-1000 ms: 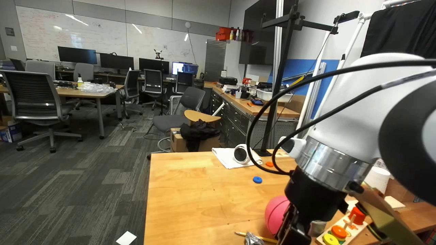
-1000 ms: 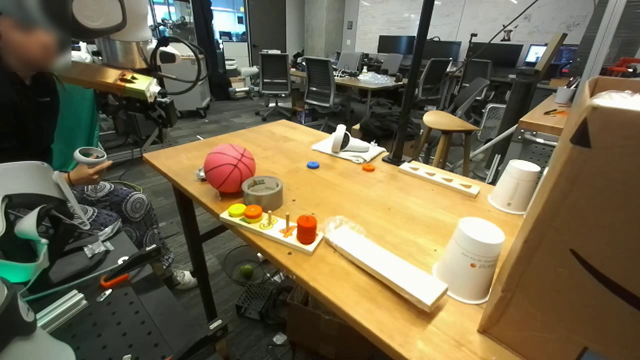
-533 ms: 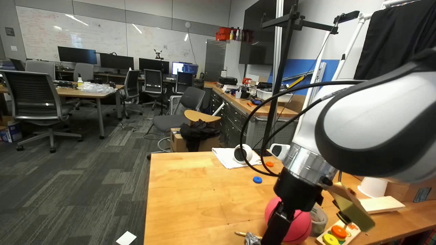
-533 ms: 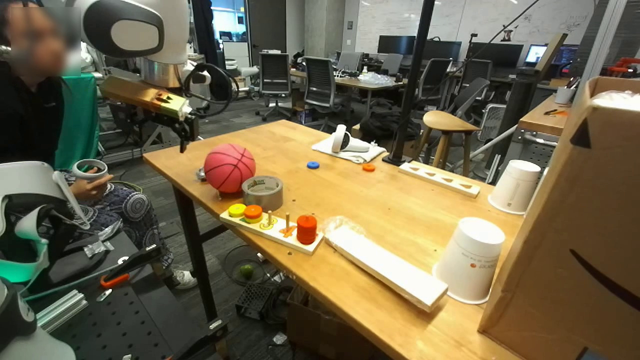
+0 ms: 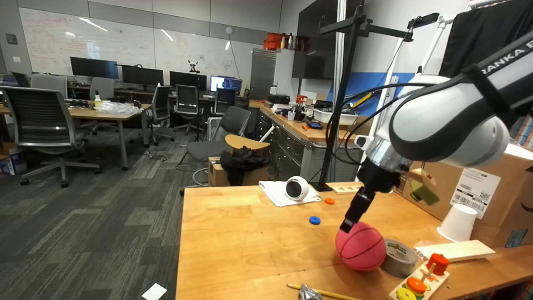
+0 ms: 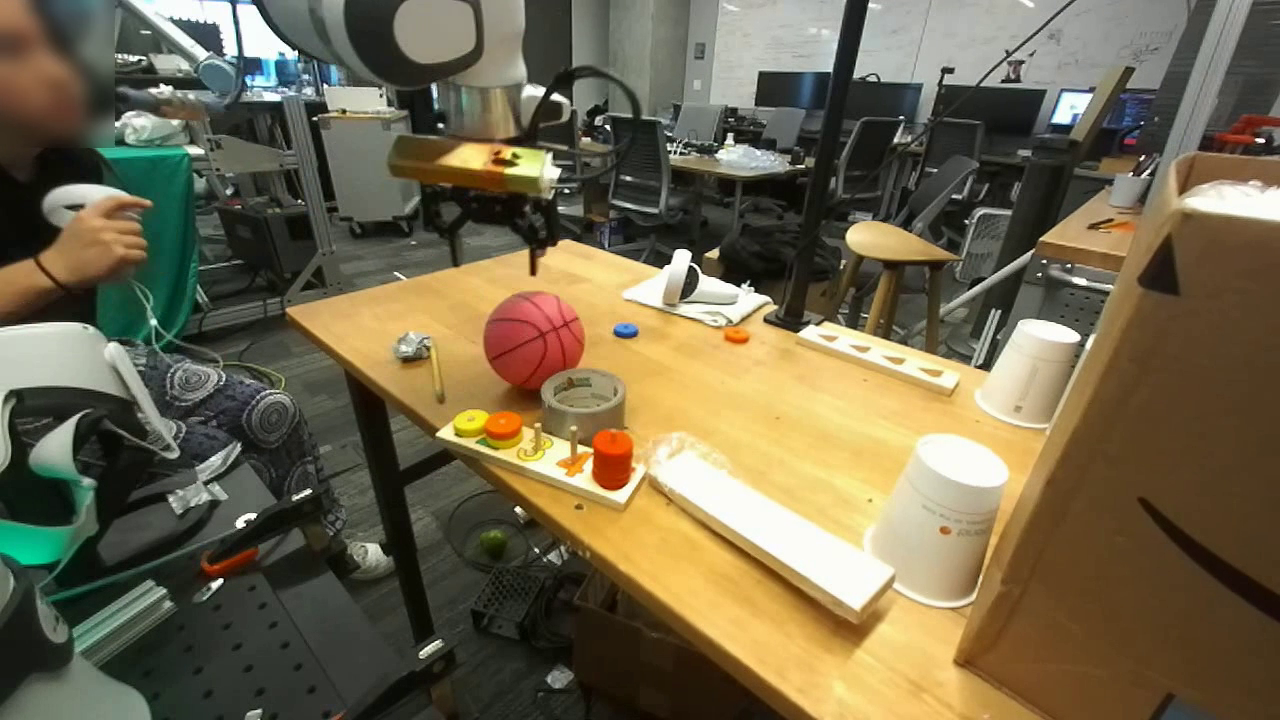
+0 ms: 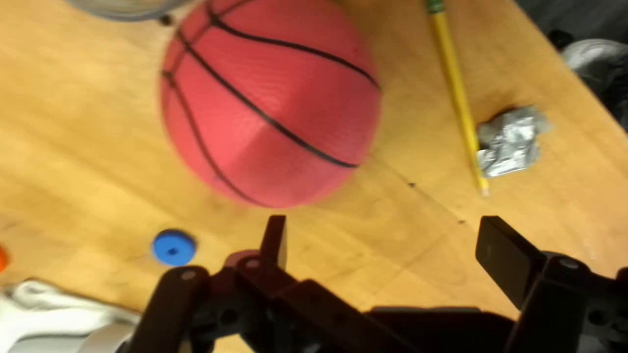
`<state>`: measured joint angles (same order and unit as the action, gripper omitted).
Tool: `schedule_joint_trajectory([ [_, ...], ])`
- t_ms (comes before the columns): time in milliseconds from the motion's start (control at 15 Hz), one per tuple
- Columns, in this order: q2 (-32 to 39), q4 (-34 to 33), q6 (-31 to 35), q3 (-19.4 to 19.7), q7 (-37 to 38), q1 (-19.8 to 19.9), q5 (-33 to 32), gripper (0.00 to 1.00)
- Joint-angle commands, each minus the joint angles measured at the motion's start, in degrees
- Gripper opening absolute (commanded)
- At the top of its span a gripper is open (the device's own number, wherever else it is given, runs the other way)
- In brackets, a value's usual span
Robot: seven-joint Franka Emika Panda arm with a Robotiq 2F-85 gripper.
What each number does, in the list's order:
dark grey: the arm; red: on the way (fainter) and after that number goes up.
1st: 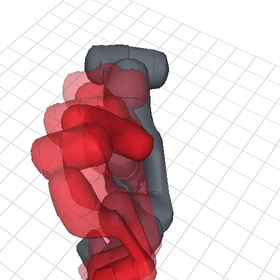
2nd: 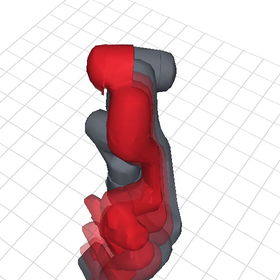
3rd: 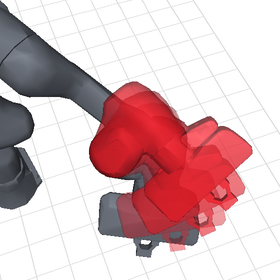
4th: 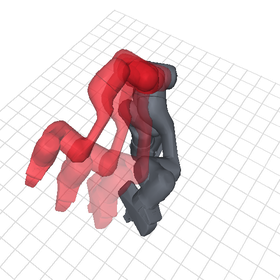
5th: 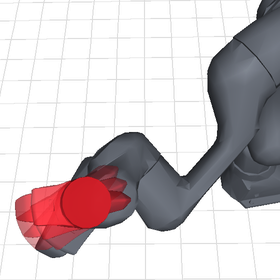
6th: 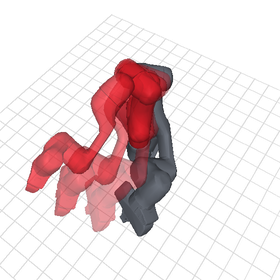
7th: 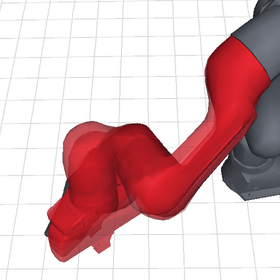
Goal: Push the ball to the right
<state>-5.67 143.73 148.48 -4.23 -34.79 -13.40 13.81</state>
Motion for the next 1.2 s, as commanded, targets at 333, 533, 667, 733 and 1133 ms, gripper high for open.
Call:
schedule_joint_trajectory([
  [333, -18.15, 4.43, 1.13, 4.61, -0.60, 1.80, -6.13, 1.00],
  [533, -21.97, 10.59, -0.83, 6.61, -1.81, -5.05, 3.64, 1.00],
  [667, -22.46, 12.99, -1.03, 6.68, -1.52, -9.27, 8.58, 1.00],
  [733, -22.47, 13.87, -0.99, 6.53, -1.39, -11.13, 10.65, 1.00],
  [1133, -17.61, 14.33, -0.26, 5.61, -1.31, -16.76, 17.70, 1.00],
])
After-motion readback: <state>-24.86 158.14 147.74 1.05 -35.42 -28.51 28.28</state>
